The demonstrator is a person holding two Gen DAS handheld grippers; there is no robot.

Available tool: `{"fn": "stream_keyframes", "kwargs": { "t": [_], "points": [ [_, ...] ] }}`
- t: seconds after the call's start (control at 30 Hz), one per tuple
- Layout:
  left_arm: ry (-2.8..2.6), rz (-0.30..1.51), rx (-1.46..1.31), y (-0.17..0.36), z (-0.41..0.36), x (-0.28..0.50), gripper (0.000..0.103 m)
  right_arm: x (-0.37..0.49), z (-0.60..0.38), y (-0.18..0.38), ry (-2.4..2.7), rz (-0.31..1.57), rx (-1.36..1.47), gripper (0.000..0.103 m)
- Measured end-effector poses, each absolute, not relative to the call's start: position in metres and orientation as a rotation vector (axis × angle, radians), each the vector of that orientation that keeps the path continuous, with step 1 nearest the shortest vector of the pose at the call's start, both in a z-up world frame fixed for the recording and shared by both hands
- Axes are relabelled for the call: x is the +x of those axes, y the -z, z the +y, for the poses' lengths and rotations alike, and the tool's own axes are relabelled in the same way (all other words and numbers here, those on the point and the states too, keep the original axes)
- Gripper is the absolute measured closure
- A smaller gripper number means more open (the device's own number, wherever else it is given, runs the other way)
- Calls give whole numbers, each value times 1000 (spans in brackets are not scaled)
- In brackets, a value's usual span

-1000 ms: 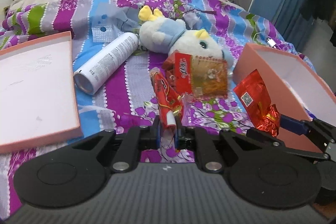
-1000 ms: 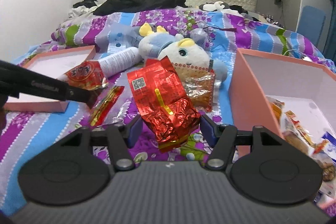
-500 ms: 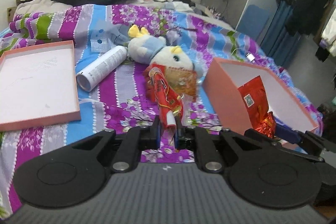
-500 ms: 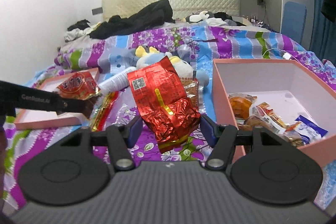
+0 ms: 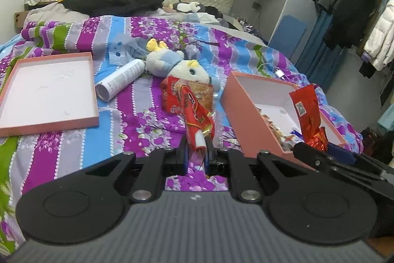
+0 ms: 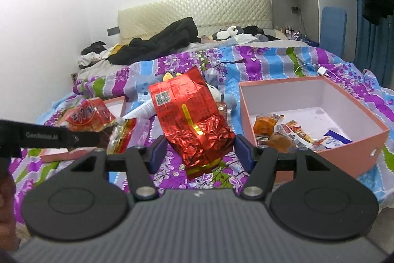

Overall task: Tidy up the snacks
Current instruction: 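Carry both held packets over the open pink box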

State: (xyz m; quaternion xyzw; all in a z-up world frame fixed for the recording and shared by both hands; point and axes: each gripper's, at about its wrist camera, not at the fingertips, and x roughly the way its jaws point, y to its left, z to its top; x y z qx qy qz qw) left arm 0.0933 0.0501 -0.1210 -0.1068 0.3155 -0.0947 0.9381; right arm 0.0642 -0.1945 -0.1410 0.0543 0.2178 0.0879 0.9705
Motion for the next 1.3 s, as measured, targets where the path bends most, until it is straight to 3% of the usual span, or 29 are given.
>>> {"fn": "stream_keyframes", "kwargs": {
  "t": [0.63,1.3],
  "points": [
    [416,721,-189,135,-44,78,90,6,-257,143,-10,471,132,40],
    [514,759,-159,142,-128,226,89,115,-318,159,41,506,147,40]
  ]
}}
